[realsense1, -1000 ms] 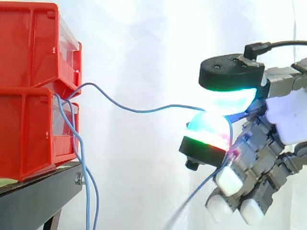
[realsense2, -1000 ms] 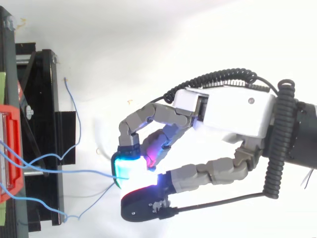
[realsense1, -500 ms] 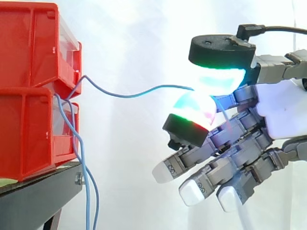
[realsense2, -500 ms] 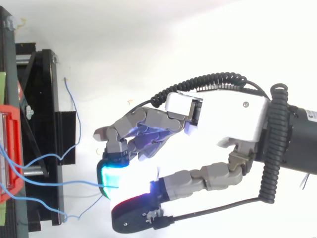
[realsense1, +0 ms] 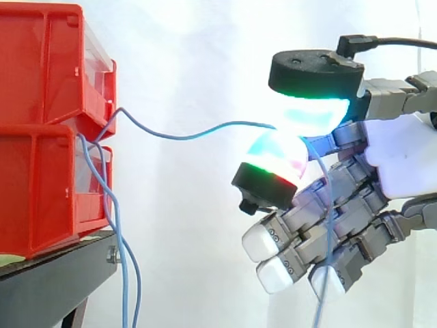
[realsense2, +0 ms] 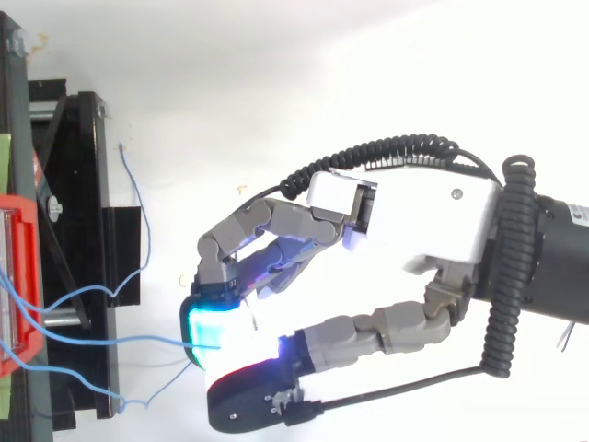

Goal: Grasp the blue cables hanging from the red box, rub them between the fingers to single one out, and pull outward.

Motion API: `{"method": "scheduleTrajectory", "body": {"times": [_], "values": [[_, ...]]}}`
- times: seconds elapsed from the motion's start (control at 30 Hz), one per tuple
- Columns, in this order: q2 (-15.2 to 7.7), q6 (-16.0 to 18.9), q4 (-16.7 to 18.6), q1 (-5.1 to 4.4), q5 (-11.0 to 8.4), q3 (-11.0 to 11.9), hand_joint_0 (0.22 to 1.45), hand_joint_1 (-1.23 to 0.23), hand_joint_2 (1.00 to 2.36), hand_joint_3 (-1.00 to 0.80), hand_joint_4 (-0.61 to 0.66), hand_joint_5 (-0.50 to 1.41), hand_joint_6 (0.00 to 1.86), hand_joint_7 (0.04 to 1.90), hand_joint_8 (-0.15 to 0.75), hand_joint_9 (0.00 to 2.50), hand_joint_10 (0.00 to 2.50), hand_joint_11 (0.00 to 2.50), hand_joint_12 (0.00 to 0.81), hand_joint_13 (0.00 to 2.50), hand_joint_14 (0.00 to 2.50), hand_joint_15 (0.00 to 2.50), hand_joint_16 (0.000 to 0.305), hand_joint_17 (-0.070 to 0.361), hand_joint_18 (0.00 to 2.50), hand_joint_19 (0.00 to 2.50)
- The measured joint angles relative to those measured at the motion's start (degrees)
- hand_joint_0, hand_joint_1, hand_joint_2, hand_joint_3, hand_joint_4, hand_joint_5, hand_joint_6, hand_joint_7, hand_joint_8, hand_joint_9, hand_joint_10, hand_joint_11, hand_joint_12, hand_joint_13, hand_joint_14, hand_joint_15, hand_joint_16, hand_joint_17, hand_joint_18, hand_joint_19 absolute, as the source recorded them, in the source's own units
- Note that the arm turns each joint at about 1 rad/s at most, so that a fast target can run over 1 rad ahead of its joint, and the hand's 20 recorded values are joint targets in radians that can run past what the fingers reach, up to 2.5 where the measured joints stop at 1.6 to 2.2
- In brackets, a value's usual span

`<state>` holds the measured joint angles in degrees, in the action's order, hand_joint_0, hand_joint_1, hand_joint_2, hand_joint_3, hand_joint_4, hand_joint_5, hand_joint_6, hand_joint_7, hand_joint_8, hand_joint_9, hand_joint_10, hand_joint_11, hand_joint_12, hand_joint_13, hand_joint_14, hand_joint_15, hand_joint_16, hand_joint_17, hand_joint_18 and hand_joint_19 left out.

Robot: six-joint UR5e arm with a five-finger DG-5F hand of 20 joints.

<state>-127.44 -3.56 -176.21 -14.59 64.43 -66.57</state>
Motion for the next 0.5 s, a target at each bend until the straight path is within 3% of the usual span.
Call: {"method": "scheduleTrajectory", "body": {"times": [0.5], "values": [[0.0, 0.0, 0.1, -0.02, 0.08, 0.0, 0.59, -0.89, 1.00, 0.03, -0.11, -0.07, 0.91, 1.08, 0.381, 0.81, 0.00, 0.18, 0.467, 0.81, 0.01, 0.28, 0.064, 0.144, 0.84, 0.25]]}}
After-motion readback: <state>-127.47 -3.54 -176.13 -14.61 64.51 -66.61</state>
